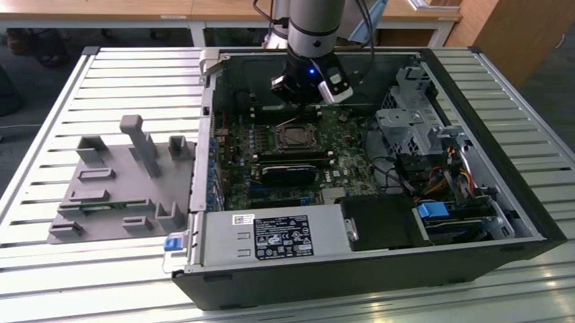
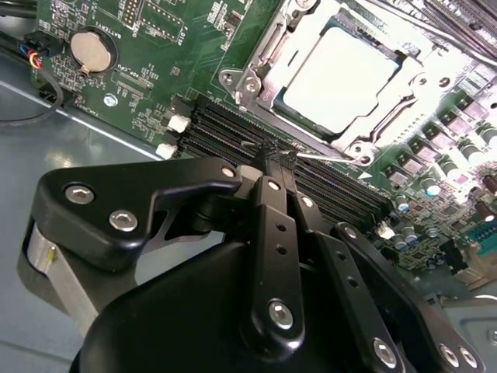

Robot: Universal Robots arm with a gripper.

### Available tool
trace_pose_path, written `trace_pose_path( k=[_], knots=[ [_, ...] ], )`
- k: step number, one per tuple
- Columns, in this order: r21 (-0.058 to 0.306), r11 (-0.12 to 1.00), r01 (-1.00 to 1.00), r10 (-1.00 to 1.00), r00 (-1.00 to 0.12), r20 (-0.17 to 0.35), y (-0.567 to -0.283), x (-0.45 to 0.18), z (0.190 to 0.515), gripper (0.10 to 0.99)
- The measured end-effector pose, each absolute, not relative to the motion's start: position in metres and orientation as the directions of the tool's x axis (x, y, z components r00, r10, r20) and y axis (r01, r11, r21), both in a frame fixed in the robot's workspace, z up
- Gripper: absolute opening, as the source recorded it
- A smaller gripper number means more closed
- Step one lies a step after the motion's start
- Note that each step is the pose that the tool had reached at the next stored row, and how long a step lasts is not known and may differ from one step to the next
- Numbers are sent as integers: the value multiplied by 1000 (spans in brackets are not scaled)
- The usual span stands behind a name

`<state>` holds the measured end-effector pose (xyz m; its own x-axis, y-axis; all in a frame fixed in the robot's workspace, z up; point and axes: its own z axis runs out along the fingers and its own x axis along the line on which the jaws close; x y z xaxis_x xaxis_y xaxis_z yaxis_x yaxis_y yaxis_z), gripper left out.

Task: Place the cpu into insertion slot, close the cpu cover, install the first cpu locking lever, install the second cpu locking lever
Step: 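Install the first cpu locking lever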

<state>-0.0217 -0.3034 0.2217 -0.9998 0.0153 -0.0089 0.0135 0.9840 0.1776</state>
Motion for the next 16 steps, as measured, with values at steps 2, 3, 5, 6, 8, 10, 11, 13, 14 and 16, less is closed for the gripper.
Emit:
trace_pose_path(
  k=[2,3,5,6,8,10,11,13,14,16],
  knots=[
    [178,984,13,15,-1000,-9,-303,-22,221,106],
    [178,984,13,15,-1000,-9,-303,-22,221,106],
    [180,984,14,15,-1000,-9,-303,-22,220,106],
    [180,984,13,15,-1000,-9,-303,-22,219,106],
    [181,983,11,13,-1000,-9,-303,-22,217,106],
    [181,983,7,8,-1000,-9,-303,-22,216,106],
    [181,983,5,6,-1000,-9,-303,-22,216,106],
    [181,983,4,6,-1000,-9,-303,-21,215,106],
    [181,983,4,6,-1000,-9,-303,-20,215,106],
    [181,983,4,6,-1000,-9,-303,-18,214,106]
  ],
)
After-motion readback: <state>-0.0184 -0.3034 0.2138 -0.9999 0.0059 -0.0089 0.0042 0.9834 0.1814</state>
